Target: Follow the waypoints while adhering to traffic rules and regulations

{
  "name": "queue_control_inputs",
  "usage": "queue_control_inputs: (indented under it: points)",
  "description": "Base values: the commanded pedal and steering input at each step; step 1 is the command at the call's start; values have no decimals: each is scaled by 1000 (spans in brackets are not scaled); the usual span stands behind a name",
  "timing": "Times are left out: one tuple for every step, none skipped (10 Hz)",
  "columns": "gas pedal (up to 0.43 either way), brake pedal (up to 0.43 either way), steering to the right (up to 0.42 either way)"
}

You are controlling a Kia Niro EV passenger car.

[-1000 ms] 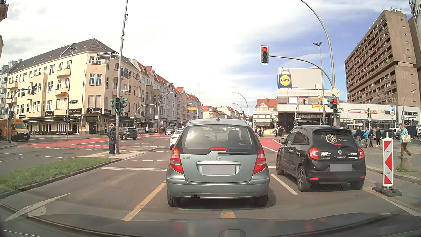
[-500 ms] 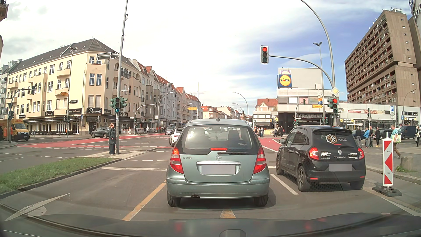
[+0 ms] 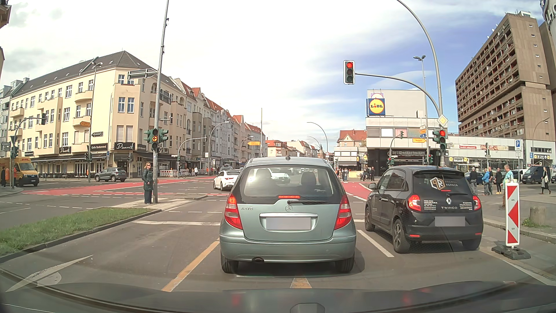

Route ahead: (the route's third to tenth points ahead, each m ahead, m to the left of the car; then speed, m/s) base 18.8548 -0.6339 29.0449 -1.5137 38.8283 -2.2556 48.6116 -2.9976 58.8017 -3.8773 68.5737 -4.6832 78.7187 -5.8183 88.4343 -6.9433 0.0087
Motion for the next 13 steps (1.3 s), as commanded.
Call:
queue_control_inputs:
  points:
    - [0, 396, -3]
    - [0, 396, -2]
    - [0, 396, -2]
    - [0, 396, -2]
    - [0, 396, -2]
    - [0, 396, -2]
    - [0, 396, -3]
    - [0, 396, -2]
    - [0, 396, -2]
    - [0, 396, -2]
    - [0, 396, -2]
    - [0, 396, -2]
    - [0, 396, -2]
